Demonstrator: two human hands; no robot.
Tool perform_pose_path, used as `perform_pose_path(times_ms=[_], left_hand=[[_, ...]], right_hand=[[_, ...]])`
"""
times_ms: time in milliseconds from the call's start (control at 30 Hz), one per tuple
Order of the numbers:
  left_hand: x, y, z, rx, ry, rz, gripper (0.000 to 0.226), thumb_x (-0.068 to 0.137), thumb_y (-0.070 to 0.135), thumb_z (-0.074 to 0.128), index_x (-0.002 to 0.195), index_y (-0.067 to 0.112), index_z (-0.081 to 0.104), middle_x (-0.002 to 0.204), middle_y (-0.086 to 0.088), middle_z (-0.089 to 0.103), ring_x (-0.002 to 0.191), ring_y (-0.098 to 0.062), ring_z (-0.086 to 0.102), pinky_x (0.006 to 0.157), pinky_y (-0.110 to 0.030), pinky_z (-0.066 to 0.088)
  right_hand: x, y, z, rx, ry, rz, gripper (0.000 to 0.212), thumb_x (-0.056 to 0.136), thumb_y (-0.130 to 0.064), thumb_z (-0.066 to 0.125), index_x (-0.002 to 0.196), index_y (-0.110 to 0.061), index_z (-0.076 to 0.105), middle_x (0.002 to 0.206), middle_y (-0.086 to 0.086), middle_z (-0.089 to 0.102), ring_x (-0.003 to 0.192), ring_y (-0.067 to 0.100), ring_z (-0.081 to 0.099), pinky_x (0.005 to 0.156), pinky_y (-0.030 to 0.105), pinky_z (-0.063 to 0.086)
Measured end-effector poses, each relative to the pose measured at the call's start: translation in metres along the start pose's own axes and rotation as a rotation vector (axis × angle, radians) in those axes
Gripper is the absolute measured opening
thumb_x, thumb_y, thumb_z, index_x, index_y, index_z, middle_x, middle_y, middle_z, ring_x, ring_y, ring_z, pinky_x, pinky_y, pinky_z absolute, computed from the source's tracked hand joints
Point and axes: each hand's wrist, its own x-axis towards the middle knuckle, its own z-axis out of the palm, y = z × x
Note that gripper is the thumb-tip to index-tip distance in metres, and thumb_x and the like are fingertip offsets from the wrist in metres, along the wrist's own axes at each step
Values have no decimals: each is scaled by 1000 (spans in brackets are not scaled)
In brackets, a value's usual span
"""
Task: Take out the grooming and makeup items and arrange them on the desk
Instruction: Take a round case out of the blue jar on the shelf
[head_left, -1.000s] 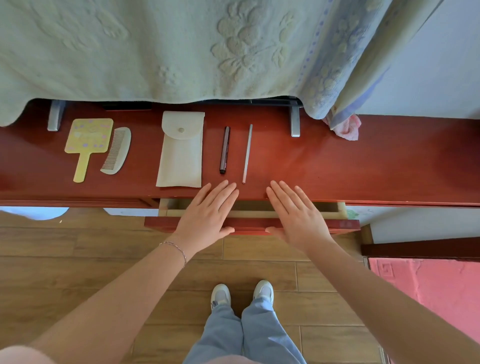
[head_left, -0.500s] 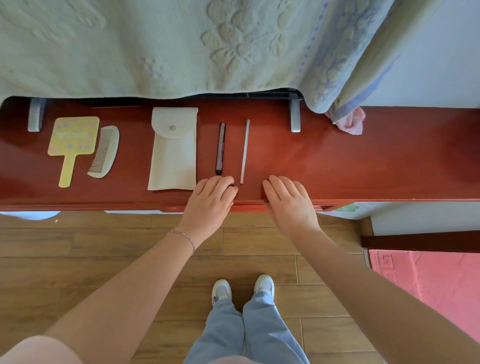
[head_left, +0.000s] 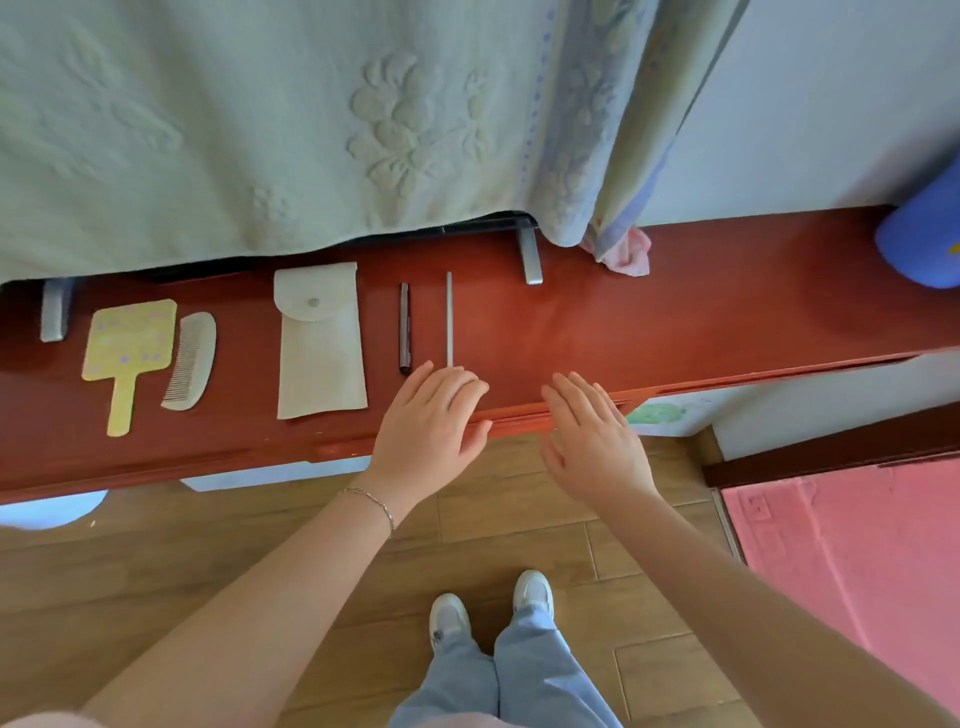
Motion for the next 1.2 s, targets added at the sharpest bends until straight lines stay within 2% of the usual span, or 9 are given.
perform_pose_path(times_ms=[100,200,400,500,600,700,833,1033,1200], left_hand=[[20,21,-13,-37,6,93,31,86,30,52,109,12,63,107,0,64,105,-18,60,104,-36,37],[41,46,-22,-61,-6,183,31,88,30,49,108,12,64,108,-1,65,105,-18,60,103,-36,39],[78,107,-21,-122,-33,339,35,87,31,43,106,13,66,105,-1,67,101,-18,62,98,-34,44],[94,138,-15,-145,-52,419,35,87,31,42,104,13,67,104,0,68,100,-17,63,96,-32,45],[107,168,-4,-164,-64,475,35,86,31,41,103,14,67,102,0,68,99,-17,63,93,-31,47],[120,195,8,-173,-91,515,36,86,31,41,103,14,68,102,1,68,98,-16,63,92,-29,48],[138,229,22,-186,-121,556,34,86,30,42,102,15,68,100,3,68,94,-14,64,87,-27,50],[178,270,27,-178,-93,528,37,91,30,35,100,14,68,97,2,69,92,-14,66,83,-26,51],[212,284,28,-170,-74,450,35,87,30,41,102,13,68,100,1,69,95,-15,65,85,-28,50]], right_hand=[[-33,24,-19,-24,-56,157,54,78,-18,65,128,-3,53,133,13,55,128,29,47,107,43,36],[-64,48,-38,-77,-84,279,52,82,-25,49,129,-5,52,134,12,54,127,28,48,107,43,35],[-119,94,-78,-152,-31,493,56,74,-24,70,125,-4,57,126,10,61,121,26,55,105,43,32],[-146,116,-90,-157,-5,609,48,83,-30,48,123,-6,60,125,7,62,120,24,56,105,41,33],[-177,135,-93,-136,-26,712,55,83,-32,33,122,-7,61,125,7,62,119,23,56,108,35,35],[-200,155,-93,-121,-60,769,54,81,-32,36,123,-8,62,124,7,63,119,23,57,107,35,37],[-217,186,-94,-86,-76,845,50,78,-30,51,122,-10,63,123,5,64,118,21,58,100,40,43],[-212,238,-108,-35,-88,852,54,84,-37,32,121,-12,63,119,4,66,115,22,60,94,39,47],[-184,284,-122,-35,-2,772,49,87,-35,40,125,-10,58,125,5,63,121,23,55,104,36,31]])
